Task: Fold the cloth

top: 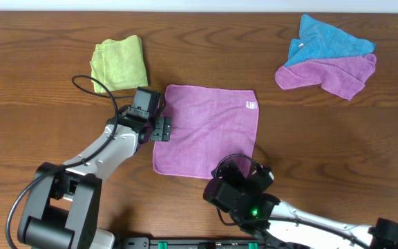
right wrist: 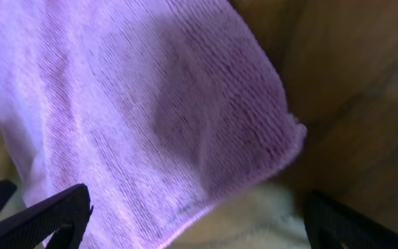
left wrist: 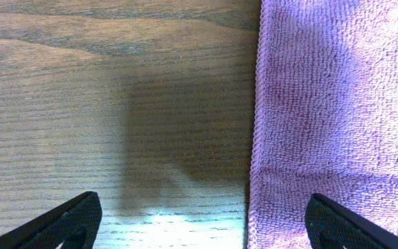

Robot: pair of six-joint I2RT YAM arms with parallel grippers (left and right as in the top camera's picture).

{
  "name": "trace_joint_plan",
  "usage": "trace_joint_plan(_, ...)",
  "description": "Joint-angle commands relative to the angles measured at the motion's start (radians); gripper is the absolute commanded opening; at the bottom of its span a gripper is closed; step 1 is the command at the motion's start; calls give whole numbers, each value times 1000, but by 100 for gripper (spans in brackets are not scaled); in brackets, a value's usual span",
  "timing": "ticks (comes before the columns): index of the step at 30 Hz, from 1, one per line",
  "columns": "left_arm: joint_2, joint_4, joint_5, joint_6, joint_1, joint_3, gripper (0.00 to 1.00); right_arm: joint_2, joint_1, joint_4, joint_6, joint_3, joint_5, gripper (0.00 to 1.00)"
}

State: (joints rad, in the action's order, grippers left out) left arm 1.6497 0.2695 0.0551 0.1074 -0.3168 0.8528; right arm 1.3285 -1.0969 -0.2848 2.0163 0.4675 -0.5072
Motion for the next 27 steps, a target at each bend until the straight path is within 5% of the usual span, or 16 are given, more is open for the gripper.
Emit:
trace_joint_plan(1, 11, 2, -3, -7, 4, 15, 95, 44, 21, -10, 35, -26, -29, 99)
trace_joint_plan(12, 11, 2, -4, -7, 4, 15, 95, 65, 59, -80, 35, -27, -74, 89)
trace_joint_plan(14, 11, 2, -4, -7, 4, 15, 95, 65, 64, -87, 35, -27, -92, 81)
trace_joint_plan(17, 11, 2, -4, -7, 4, 15, 95, 65, 64, -77, 35, -27, -114, 49)
trace_joint_plan(20, 11, 2, -4, -7, 4, 15, 95, 65, 64, -70, 35, -27, -114, 48)
trace_joint_plan(25, 11, 3, -4, -7, 4, 15, 95, 65, 64, -63, 35, -27, -113, 5)
trace_joint_plan(27, 11, 3, -4, -7, 4, 15, 95, 65, 64, -63, 35, -27, -113, 2)
